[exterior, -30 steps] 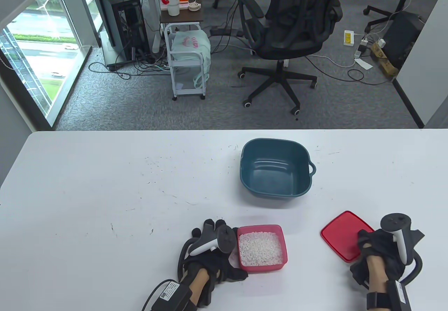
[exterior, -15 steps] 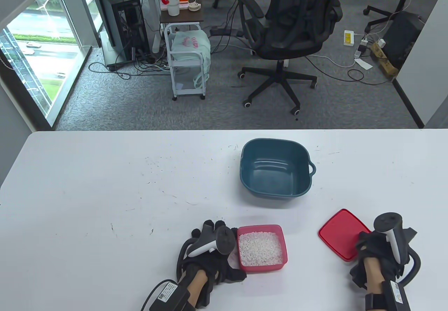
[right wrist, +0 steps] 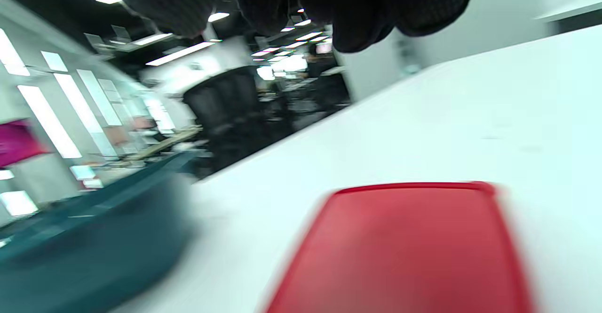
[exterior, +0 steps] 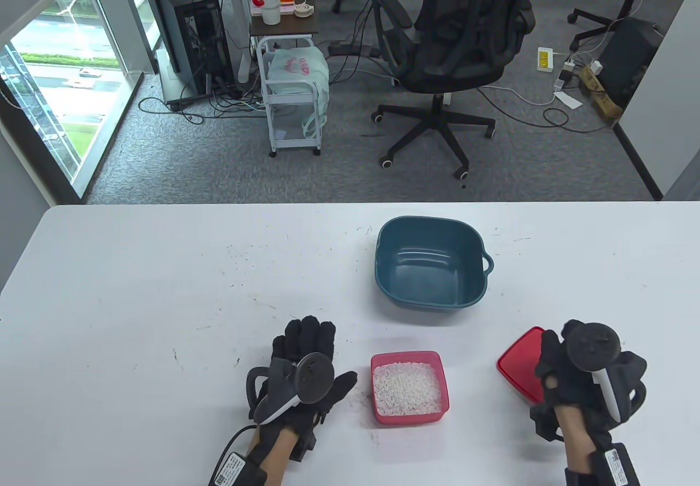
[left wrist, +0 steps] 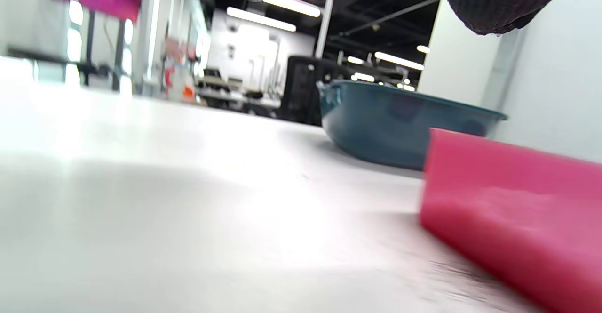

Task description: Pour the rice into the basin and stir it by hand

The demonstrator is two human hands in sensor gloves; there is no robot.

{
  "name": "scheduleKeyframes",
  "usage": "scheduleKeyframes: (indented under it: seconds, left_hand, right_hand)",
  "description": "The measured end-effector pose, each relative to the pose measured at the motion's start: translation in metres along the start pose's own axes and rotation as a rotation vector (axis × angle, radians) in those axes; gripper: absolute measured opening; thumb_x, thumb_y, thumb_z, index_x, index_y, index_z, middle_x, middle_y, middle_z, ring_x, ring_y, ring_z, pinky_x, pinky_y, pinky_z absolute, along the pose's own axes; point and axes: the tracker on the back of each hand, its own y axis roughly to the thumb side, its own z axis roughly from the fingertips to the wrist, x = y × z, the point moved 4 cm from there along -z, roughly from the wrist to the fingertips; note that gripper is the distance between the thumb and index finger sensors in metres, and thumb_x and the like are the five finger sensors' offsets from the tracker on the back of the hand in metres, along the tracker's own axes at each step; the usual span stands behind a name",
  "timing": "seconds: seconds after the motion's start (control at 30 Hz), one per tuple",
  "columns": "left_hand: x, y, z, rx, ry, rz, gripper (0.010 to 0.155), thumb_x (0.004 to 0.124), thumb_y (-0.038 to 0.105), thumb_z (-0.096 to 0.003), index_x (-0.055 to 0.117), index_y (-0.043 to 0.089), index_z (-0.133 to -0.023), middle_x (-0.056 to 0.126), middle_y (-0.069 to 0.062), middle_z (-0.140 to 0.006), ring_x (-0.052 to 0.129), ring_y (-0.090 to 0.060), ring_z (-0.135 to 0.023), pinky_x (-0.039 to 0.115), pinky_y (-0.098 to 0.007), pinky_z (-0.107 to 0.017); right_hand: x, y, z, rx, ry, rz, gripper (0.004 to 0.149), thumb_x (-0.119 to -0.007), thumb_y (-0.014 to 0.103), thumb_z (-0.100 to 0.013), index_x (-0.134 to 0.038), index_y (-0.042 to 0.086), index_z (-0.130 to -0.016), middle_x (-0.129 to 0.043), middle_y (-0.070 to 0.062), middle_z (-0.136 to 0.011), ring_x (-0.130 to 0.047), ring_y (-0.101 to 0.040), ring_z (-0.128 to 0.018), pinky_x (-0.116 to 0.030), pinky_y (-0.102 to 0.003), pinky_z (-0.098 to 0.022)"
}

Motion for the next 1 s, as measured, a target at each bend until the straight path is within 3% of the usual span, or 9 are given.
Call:
scheduleKeyframes:
  seconds: [0.07, 0.17, 0.4, 0.7, 0.9, 1.0]
  left_hand:
    - [0.003, -0.004, -0.001, -0.011, 0.009, -0.081, 0.093, 0.074, 0.068, -0.0363, 0.052, 0.017, -0.112, 0.05, -0.023, -0.117, 0.054, -0.055, -0.105, 0.055, -0.072, -0.072]
    - [0.013, -0.011, -0.003, -0.024, -0.059, -0.075, 0.092, 0.074, 0.067, -0.0366, 0.054, 0.017, -0.111, 0.052, -0.024, -0.116, 0.056, -0.056, -0.104, 0.056, -0.071, -0.072]
    - [0.016, -0.006, -0.004, -0.01, -0.074, -0.067, 0.09, 0.074, 0.067, -0.0367, 0.059, 0.018, -0.11, 0.055, -0.024, -0.116, 0.058, -0.056, -0.104, 0.056, -0.072, -0.071]
    - [0.021, 0.001, -0.004, 0.009, -0.099, -0.062, 0.088, 0.074, 0.067, -0.0369, 0.062, 0.018, -0.109, 0.056, -0.024, -0.116, 0.059, -0.055, -0.104, 0.057, -0.072, -0.071]
    - [0.021, 0.002, -0.004, 0.015, -0.108, -0.065, 0.087, 0.074, 0.067, -0.037, 0.063, 0.018, -0.109, 0.057, -0.023, -0.116, 0.06, -0.055, -0.103, 0.057, -0.072, -0.071]
    - [0.017, 0.002, -0.003, 0.02, -0.09, -0.043, 0.086, 0.074, 0.067, -0.0372, 0.065, 0.018, -0.108, 0.058, -0.023, -0.116, 0.061, -0.055, -0.104, 0.057, -0.072, -0.071]
  right_hand:
    - [-0.009, 0.023, 0.003, 0.076, 0.104, -0.038, 0.056, -0.082, 0.037, -0.035, -0.077, 0.007, -0.082, -0.075, -0.027, -0.085, -0.089, -0.046, -0.056, -0.077, -0.059, -0.039]
    - [-0.041, 0.055, 0.004, 0.156, 0.327, -0.05, 0.056, -0.081, 0.036, -0.036, -0.078, 0.007, -0.085, -0.08, -0.027, -0.082, -0.093, -0.045, -0.051, -0.08, -0.057, -0.036]
    - [-0.131, 0.082, -0.004, 0.104, 0.693, 0.129, 0.063, -0.081, 0.036, -0.036, -0.07, 0.01, -0.091, -0.083, -0.026, -0.078, -0.097, -0.041, -0.044, -0.084, -0.053, -0.031]
    - [-0.169, 0.09, -0.019, 0.024, 0.771, 0.232, 0.049, -0.084, 0.029, -0.034, -0.084, 0.011, -0.08, -0.097, -0.02, -0.062, -0.106, -0.032, -0.022, -0.09, -0.045, -0.013]
    - [-0.177, 0.098, -0.021, 0.003, 0.775, 0.363, 0.047, -0.087, 0.024, -0.031, -0.082, 0.007, -0.074, -0.096, -0.023, -0.065, -0.109, -0.029, -0.013, -0.093, -0.04, -0.005]
    - [-0.17, 0.099, -0.019, -0.004, 0.8, 0.281, 0.046, -0.088, 0.021, -0.029, -0.08, 0.006, -0.072, -0.093, -0.029, -0.066, -0.11, -0.028, -0.005, -0.094, -0.038, 0.002]
